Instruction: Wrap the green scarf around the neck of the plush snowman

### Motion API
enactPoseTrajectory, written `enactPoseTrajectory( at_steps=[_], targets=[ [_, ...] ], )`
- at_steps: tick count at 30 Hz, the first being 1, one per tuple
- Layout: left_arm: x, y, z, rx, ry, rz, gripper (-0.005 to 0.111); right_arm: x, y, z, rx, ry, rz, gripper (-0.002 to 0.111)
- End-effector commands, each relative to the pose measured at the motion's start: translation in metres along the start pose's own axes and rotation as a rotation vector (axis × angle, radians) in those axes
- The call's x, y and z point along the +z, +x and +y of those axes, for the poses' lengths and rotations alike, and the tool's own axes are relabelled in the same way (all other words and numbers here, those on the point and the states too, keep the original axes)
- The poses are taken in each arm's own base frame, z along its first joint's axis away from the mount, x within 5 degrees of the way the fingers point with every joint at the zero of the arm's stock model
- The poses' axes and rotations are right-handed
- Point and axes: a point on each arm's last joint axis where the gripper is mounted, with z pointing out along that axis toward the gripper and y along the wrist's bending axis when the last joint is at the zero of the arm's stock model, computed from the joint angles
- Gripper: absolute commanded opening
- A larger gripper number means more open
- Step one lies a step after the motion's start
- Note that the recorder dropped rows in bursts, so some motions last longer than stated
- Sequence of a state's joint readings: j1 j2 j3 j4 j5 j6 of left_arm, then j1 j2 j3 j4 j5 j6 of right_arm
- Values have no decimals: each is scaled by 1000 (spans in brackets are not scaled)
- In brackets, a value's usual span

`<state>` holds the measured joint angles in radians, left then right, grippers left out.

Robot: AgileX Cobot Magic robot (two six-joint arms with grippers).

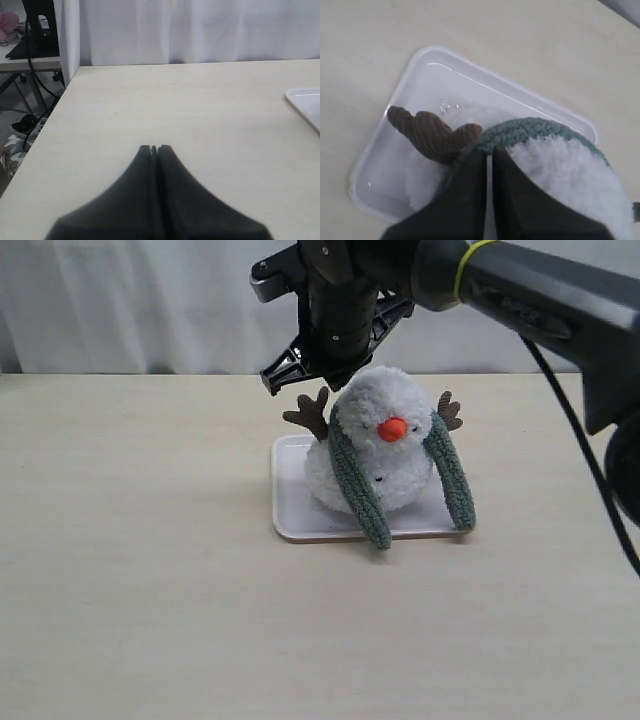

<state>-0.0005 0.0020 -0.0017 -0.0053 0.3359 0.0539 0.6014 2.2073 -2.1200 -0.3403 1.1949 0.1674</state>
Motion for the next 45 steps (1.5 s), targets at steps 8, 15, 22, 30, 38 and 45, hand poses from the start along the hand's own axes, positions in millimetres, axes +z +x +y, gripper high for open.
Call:
enactPoseTrajectory(
  at_steps=[8, 15, 22, 30, 38, 45],
  targets=[
    [0, -1, 0, -2, 7, -12, 0, 36, 4, -3, 55, -53, 94, 4],
    [0, -1, 0, -2, 7, -12, 0, 45, 6, -1, 50, -52, 113, 4],
    [0, -1, 0, -2, 7, -12, 0, 12, 0, -11, 56, -55, 46, 4],
    [0, -1, 0, -2, 7, -15, 0, 0, -3, -45, 145, 32, -14, 4],
    [0, -1, 0, -2, 7, -15, 0, 35, 7, -53, 164, -129, 98, 4],
    [0, -1, 0, -2, 7, -15, 0, 55, 11, -47, 127, -137, 137, 4]
  ],
)
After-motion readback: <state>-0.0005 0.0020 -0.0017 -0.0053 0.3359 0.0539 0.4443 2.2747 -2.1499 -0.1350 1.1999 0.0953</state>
